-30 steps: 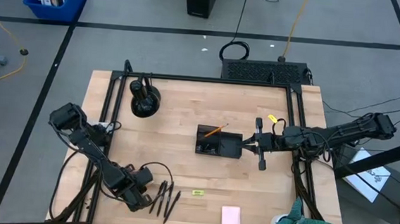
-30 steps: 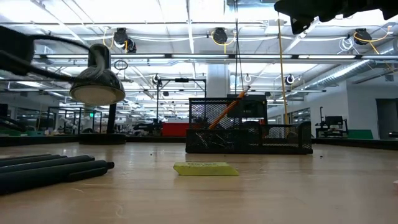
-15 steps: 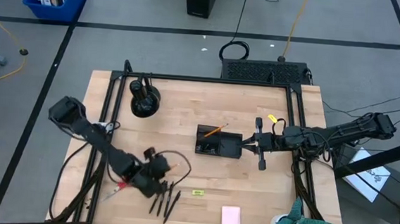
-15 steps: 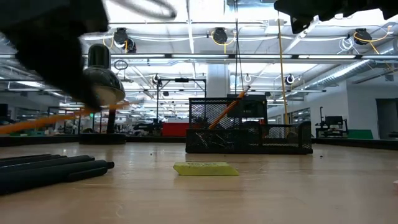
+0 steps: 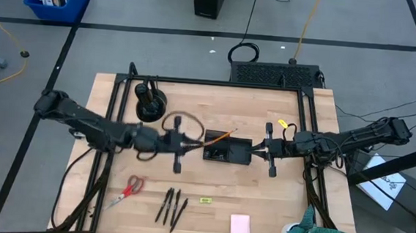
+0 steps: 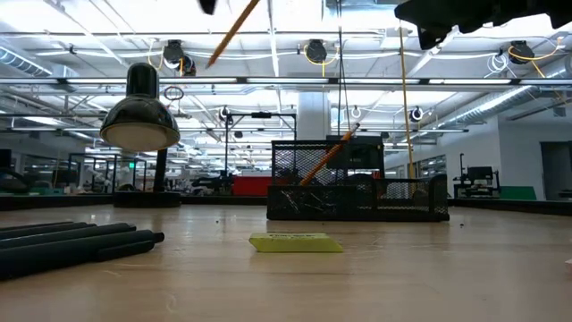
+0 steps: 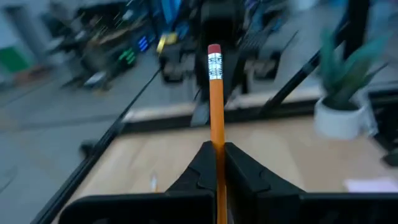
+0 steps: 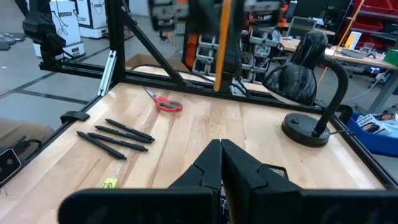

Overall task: Pick and place office supplies into organizer
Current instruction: Put the yellow pencil into the black desk organizer, then put the black pen into the black desk organizer

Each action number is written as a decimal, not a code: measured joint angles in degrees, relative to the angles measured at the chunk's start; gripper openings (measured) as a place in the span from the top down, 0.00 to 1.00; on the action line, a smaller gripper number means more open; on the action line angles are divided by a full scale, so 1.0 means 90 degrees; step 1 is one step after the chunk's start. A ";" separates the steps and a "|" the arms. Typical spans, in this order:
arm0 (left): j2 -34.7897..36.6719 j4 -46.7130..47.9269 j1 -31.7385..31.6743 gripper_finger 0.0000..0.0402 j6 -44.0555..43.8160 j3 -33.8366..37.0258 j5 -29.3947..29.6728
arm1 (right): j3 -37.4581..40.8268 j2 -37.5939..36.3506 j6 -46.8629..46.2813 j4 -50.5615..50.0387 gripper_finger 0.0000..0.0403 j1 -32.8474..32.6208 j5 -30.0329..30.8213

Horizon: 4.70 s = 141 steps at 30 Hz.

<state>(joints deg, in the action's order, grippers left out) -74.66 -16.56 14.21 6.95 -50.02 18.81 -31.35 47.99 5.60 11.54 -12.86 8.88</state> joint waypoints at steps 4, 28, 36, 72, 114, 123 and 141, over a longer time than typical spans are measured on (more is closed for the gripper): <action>-0.0097 -0.0603 -0.0843 0.98 0.0191 -0.0003 -0.1647 | 0.0000 0.0000 0.0120 0.0013 1.00 0.0000 0.0002; -0.2892 -0.3684 -0.2805 0.97 -0.0482 -0.0005 -0.4422 | 0.0000 0.0000 0.0627 0.0071 1.00 0.0000 0.0007; -0.3345 -0.3867 -0.2933 0.99 -0.0625 -0.0007 -0.4420 | 0.0000 0.0000 0.0695 0.0071 1.00 0.0000 0.0007; -0.4276 -0.4021 -0.2903 0.99 -0.1077 -0.0022 -0.3772 | 0.0000 0.0000 0.0717 0.0115 1.00 0.0002 0.0005; -0.1377 0.5091 -0.0035 0.57 -0.3679 -0.1343 -0.0354 | 0.0000 -0.0002 0.0648 0.0071 1.00 0.0002 0.0002; -0.2311 0.5870 0.1600 0.57 -0.6856 -0.1333 -0.0809 | -0.0002 0.0047 0.0501 0.0181 1.00 0.0002 0.0002; -0.3173 0.5859 0.2569 0.57 -0.8945 -0.1331 -0.1229 | -0.0002 0.0233 0.0380 0.0574 1.00 0.0000 -0.0015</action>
<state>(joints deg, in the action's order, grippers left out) -103.22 36.17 37.33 -73.55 -62.00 7.75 -31.38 50.09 9.02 16.71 -12.86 8.75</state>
